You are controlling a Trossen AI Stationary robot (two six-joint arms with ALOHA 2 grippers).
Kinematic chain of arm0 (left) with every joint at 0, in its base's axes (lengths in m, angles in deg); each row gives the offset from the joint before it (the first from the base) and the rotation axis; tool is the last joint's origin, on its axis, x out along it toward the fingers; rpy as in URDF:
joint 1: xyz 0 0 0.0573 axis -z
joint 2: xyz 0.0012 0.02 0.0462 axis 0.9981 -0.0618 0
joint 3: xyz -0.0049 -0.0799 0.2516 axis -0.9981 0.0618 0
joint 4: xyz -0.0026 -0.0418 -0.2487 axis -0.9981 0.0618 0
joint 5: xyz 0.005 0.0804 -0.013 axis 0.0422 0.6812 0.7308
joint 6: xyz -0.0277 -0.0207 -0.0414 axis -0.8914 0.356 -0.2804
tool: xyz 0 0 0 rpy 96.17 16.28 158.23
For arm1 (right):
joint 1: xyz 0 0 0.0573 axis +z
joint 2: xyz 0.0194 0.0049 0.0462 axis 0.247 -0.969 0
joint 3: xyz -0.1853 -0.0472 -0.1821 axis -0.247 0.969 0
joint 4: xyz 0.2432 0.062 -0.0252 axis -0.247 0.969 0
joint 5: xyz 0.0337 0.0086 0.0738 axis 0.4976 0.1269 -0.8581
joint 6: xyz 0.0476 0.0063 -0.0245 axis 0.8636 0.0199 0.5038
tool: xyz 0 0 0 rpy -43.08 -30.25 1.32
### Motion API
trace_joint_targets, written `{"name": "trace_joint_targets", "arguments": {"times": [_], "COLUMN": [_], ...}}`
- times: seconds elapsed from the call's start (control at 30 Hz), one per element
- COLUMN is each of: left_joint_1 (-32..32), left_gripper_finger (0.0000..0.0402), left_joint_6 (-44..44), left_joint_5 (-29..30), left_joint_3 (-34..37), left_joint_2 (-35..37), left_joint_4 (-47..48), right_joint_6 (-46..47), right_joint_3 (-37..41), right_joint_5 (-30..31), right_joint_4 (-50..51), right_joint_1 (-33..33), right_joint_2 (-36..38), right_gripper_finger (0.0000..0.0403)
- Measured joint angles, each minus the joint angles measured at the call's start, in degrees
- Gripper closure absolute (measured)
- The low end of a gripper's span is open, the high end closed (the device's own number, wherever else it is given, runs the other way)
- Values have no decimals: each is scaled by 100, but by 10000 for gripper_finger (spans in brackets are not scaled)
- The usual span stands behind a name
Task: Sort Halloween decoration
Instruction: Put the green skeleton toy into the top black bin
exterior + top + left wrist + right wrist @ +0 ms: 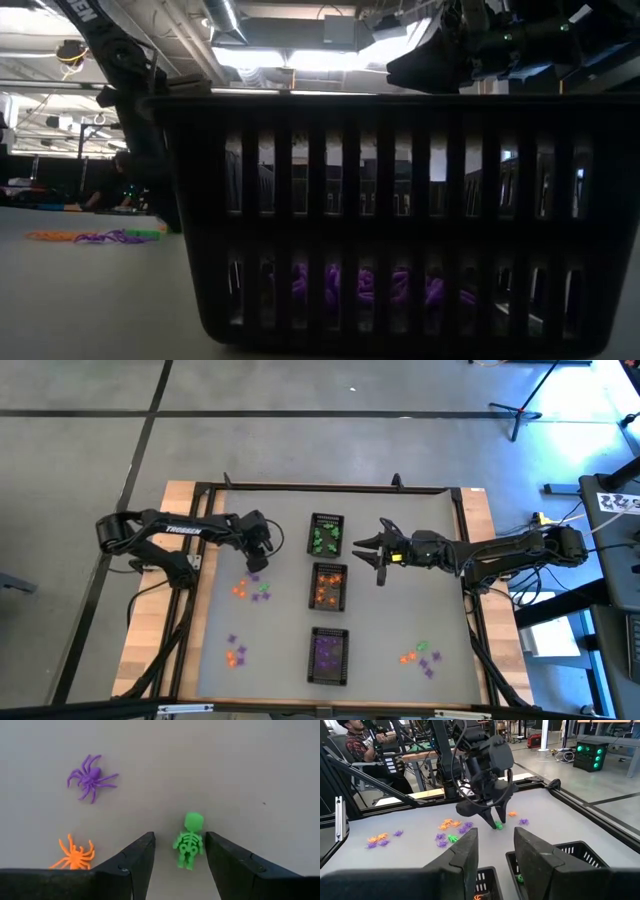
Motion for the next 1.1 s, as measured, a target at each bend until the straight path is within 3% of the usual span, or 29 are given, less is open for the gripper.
{"name": "trace_joint_targets", "arguments": {"times": [0.13,0.4,0.5,0.7,0.83,1.1], "left_joint_1": [40,98,127,443,675,780], "left_gripper_finger": [250,388,384,389,395,394], "left_joint_6": [66,174,176,359,446,631], "left_joint_5": [101,315,192,-734,-854,-952], "left_joint_3": [22,-380,-695,-1215,-1342,-1897], "left_joint_2": [89,542,732,778,713,-23], "left_joint_4": [-102,-66,-78,-888,-1547,-1722], "right_joint_6": [0,0,0,-2,-2,-12], "right_joint_3": [0,0,0,0,0,0], "right_joint_5": [0,0,0,1,2,140], "right_joint_4": [2,2,2,0,-4,-17], "right_joint_1": [-1,-2,-2,-2,-2,-4], "right_joint_2": [0,0,0,0,0,0], "right_gripper_finger": [279,279,279,279,279,279]}}
